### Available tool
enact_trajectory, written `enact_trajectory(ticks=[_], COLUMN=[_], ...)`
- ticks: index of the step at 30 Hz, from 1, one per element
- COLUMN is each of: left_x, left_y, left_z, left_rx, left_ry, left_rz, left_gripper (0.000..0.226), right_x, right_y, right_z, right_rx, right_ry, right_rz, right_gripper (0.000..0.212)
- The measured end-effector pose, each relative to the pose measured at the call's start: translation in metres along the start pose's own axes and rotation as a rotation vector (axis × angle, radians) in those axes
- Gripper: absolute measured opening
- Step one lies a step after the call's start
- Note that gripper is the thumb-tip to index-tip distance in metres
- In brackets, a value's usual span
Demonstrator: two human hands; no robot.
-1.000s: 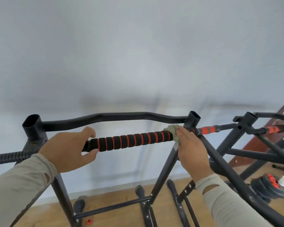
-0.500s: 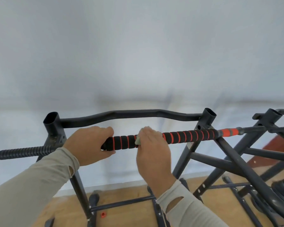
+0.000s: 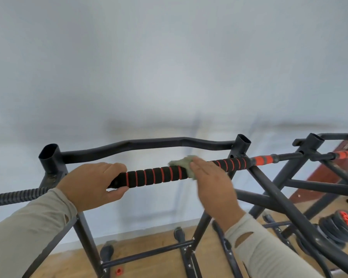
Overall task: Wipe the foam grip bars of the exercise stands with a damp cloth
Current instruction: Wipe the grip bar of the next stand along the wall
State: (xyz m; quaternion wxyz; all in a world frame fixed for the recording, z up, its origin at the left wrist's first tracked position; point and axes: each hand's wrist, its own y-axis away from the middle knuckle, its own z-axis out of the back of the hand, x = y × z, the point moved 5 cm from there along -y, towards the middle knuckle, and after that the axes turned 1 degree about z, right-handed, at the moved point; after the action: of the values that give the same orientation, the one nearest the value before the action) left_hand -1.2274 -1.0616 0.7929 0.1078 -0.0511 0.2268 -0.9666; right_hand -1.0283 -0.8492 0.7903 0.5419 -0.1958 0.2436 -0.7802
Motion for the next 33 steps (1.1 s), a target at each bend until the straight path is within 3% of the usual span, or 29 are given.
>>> enact_trajectory(ticks=[3,7,11,15,20,26,29,33], left_x=[0.003,0.003,-0.006,-0.014,-0.007,0.001,0.000,0.000], left_y=[-0.001,-0.004,-0.006,-0.002,-0.007,-0.001,0.000,0.000], left_z=[-0.002,0.001,0.004,-0.007,-0.011,-0.008,-0.005,-0.003], left_rx=[0.047,0.045,0.037,0.069,0.094,0.174,0.157,0.071], left_ry=[0.005,-0.005,-0.093,-0.139,-0.117,-0.062,-0.037,-0.004], left_rz=[0.008,0.001,0.015,0.127,0.269,0.307,0.215,0.149], left_gripper=[0.028,0.029,0.030,0.038,0.046,0.036,0.031,0.027], right_x=[-0.068,-0.131,-0.118,-0.092,0.007,0.139,0.135,0.073], right_y=[0.010,0.020,0.014,0.007,-0.013,-0.007,-0.004,0.004], right_z=[0.023,0.030,0.015,0.009,0.009,-0.027,-0.026,-0.015], right_rx=[0.092,0.158,0.040,0.005,0.034,0.027,0.044,-0.035], right_ry=[0.094,0.135,0.129,0.193,0.198,-0.160,-0.188,-0.123], right_rz=[-0.212,-0.502,-0.535,-0.525,-0.302,0.018,0.136,0.205], right_gripper=[0.065,0.045,0.028,0.029,0.026,0.036,0.039,0.044])
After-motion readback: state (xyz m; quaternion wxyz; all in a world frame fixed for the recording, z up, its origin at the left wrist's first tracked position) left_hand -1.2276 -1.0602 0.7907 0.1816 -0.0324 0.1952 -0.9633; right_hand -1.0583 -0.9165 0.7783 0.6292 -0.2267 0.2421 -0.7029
